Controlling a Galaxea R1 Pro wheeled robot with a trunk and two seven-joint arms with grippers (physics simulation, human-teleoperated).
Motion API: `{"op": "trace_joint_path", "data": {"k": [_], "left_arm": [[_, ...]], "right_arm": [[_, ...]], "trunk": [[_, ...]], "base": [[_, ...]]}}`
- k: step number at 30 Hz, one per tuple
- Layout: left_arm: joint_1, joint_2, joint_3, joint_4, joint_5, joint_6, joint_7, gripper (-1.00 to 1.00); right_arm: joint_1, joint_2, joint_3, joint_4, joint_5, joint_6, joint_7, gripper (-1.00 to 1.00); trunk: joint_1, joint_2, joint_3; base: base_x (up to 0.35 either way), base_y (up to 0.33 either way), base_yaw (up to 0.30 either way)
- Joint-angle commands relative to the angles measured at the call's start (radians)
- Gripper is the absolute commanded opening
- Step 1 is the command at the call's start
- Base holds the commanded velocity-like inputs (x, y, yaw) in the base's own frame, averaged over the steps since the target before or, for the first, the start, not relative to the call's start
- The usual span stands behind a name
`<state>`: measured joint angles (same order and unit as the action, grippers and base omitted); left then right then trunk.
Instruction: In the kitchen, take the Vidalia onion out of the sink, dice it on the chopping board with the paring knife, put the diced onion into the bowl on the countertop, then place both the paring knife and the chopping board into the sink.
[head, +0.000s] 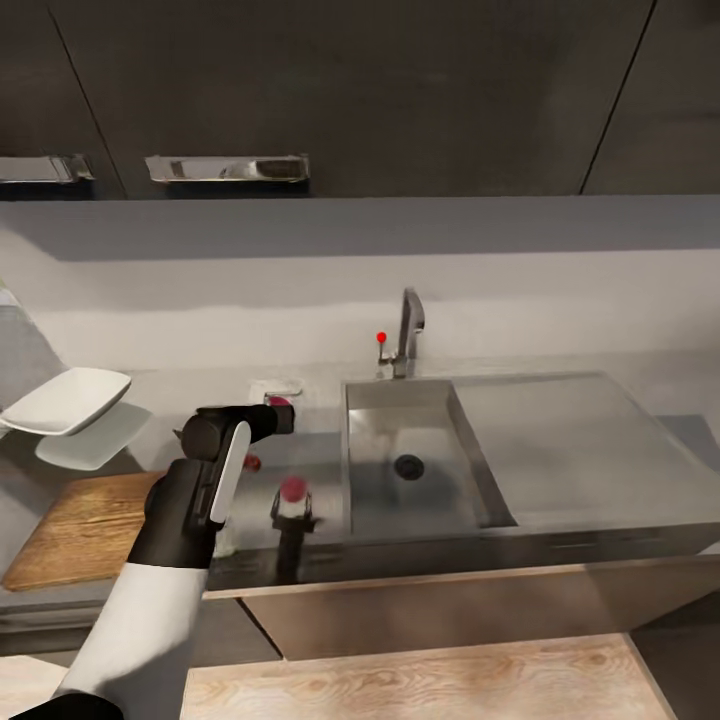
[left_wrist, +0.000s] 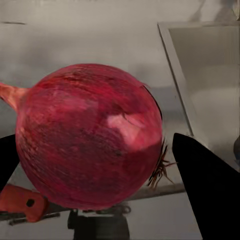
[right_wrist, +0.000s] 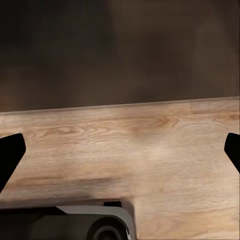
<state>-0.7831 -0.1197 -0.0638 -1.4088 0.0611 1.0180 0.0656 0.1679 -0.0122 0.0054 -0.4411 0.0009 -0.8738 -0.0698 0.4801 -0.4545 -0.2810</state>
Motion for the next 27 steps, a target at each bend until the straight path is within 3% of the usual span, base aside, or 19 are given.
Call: {"op": "trace_joint_path", "data": {"k": [1,27], "left_arm": [[-0.001,0.000,-0.001,-0.001,0.007,0.004,0.006,-1.00],[-0.001,0.002,-0.001,0.007,0.008,0.004,0.006,-1.00]], "right_arm": [[0.001,0.000,0.001,-0.002,0.001,-0.001,-0.004,1.00],[0.001,0.000,0.001,0.001,0.001,0.001,-0.005,1.00]], "trunk": [[0.001,-0.002,0.000],[0.001,-0.002,0.041]], "base": [[0.000,0.307,0.000],[-0.202,0.233,0.000]]}}
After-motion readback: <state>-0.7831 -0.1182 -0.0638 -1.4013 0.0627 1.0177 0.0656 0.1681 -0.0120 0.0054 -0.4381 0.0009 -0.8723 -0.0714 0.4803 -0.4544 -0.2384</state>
